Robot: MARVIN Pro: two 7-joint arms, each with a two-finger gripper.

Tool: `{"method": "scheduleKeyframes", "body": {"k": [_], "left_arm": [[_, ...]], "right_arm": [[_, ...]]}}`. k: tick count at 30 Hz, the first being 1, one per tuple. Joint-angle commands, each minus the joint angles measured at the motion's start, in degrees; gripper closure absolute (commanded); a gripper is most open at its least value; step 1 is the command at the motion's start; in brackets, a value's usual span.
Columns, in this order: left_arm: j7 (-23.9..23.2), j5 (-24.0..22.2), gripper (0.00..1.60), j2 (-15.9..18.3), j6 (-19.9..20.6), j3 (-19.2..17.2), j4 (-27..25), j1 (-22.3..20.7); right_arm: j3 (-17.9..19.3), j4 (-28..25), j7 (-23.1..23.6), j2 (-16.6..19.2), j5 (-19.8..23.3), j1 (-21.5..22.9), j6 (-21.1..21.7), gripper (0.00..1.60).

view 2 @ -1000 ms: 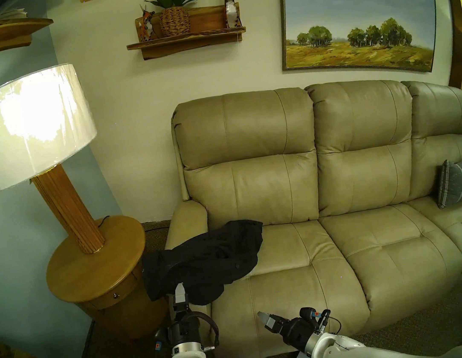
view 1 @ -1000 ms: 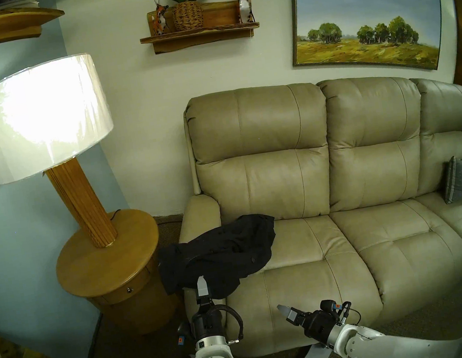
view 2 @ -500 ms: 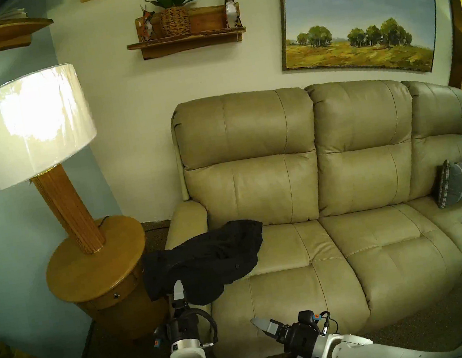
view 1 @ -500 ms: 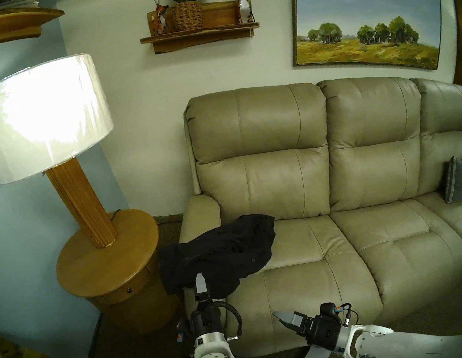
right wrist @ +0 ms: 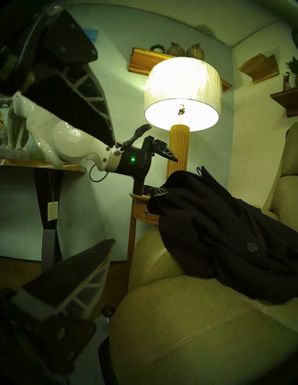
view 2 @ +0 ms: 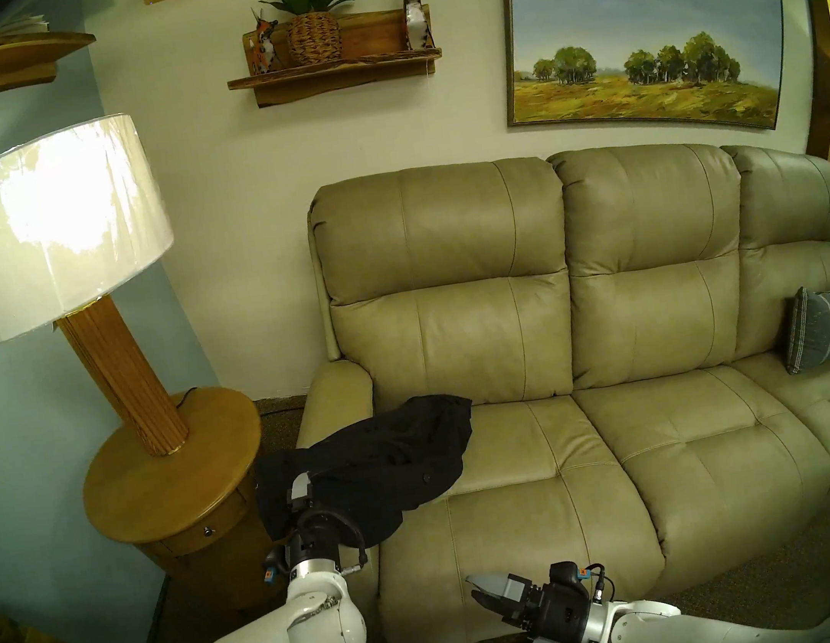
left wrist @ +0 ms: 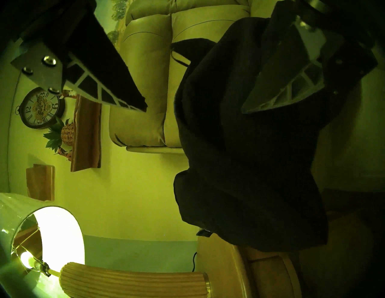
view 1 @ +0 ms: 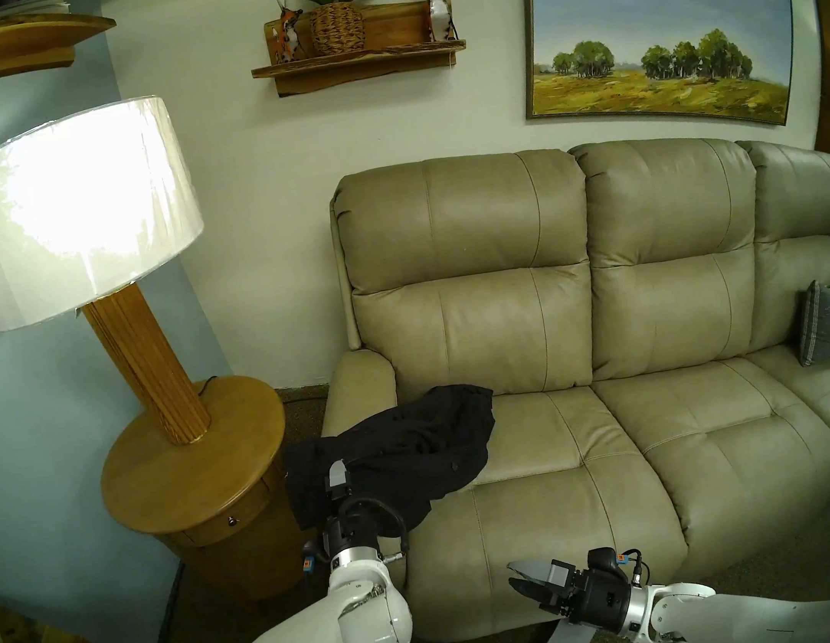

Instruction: Drape jacket on sofa arm

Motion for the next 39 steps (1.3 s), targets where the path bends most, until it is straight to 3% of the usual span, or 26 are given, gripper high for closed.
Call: {"method": "scheduleKeyframes", "body": {"k": [1,6,7,11,12,13,14,15,16,24,25,30,35,39], "left_arm": [[5.04,-1.71,0.0,-1.49,5.14,-5.02,1.43,-6.1],[11.66,-3.84,0.0,-3.0,9.22,-6.93,5.67,-10.03],[12.18,-3.35,0.0,-3.77,9.83,-8.7,5.71,-9.04],[16.44,-4.3,0.0,-4.05,14.13,-9.09,9.01,-12.09],[16.94,-4.17,0.23,-4.53,14.46,-9.52,9.69,-12.25],[18.05,-4.72,0.87,-4.8,15.7,-8.88,11.3,-13.76],[18.92,-4.67,1.05,-5.36,16.51,-9.78,11.93,-13.5],[19.34,-4.94,1.42,-5.64,17.35,-9.75,12.99,-14.09],[20.02,-5.08,1.6,-5.8,18.58,-9.64,14.16,-14.71],[20.27,-4.9,1.6,-8.06,23.54,-10.57,21.53,-19.26],[20.05,-4.13,1.6,-8.31,21.82,-10.93,22.24,-20.13],[20.13,-4.3,1.6,-8.78,20.81,-14.5,24.47,-21.58],[20.81,-5.51,1.6,-10.52,19.11,-17.04,32.76,-25.01],[20.77,-6.15,1.6,-10.32,18.85,-18.12,36.22,-25.75]], "right_arm": [[-0.53,1.58,3.52,-2.76,-0.3,2.03,1.19,0.0],[-0.67,3.6,4.76,-3.79,-0.21,3.09,1.91,0.0],[-0.71,4.02,5.02,-4.02,-0.22,3.3,2.05,0.0],[-0.86,5.7,5.93,-5.0,-0.27,4.12,2.52,0.0],[-0.87,6.12,6.16,-5.26,-0.23,4.31,2.64,0.0],[-0.91,6.71,6.56,-5.6,-0.23,4.57,2.81,0.0],[-0.89,7.24,6.78,-5.96,-0.13,4.77,2.92,0.0],[-0.93,7.67,7.01,-6.24,-0.17,4.99,3.02,0.0],[-1.01,8.2,7.33,-6.56,-0.24,5.24,3.15,0.0],[-1.58,11.41,9.81,-8.33,-0.91,6.67,3.81,0.0],[-1.61,11.46,9.87,-8.39,-0.96,6.68,3.82,0.0],[-1.88,11.71,10.4,-8.57,-1.3,6.51,3.86,0.0],[-2.29,12.74,11.65,-8.46,-1.86,6.1,3.89,0.0],[-2.32,13.32,12.38,-8.4,-2.07,6.12,3.91,0.0]]}}
